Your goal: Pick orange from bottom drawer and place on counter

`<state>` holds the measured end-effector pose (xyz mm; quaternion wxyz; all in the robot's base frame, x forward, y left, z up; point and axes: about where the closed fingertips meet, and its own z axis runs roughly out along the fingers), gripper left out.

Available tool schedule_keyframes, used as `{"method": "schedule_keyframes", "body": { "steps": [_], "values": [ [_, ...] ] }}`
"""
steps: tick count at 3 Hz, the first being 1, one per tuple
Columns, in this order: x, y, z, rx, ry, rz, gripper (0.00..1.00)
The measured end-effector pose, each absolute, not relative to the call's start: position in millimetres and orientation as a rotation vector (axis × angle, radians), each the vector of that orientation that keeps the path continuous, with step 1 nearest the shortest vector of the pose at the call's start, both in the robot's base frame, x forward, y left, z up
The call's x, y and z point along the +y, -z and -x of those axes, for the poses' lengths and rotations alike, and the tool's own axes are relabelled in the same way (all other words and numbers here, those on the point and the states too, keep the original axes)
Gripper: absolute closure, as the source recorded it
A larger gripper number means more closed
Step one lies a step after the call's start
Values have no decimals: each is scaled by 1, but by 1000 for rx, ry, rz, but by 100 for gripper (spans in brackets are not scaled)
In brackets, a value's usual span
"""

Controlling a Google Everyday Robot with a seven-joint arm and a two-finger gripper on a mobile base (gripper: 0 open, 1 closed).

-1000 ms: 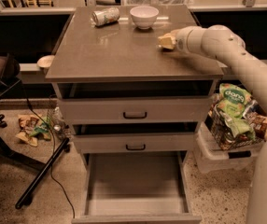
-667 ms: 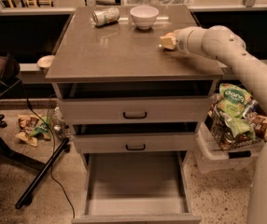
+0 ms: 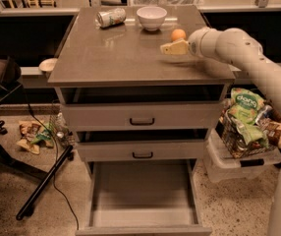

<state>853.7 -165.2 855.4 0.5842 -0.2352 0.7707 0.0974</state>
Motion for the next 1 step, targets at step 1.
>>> {"method": "schedule_keyframes", "body": {
  "steps": [1],
  "values": [
    [-190,-875,-837,1790,-178,518,0]
  ]
}}
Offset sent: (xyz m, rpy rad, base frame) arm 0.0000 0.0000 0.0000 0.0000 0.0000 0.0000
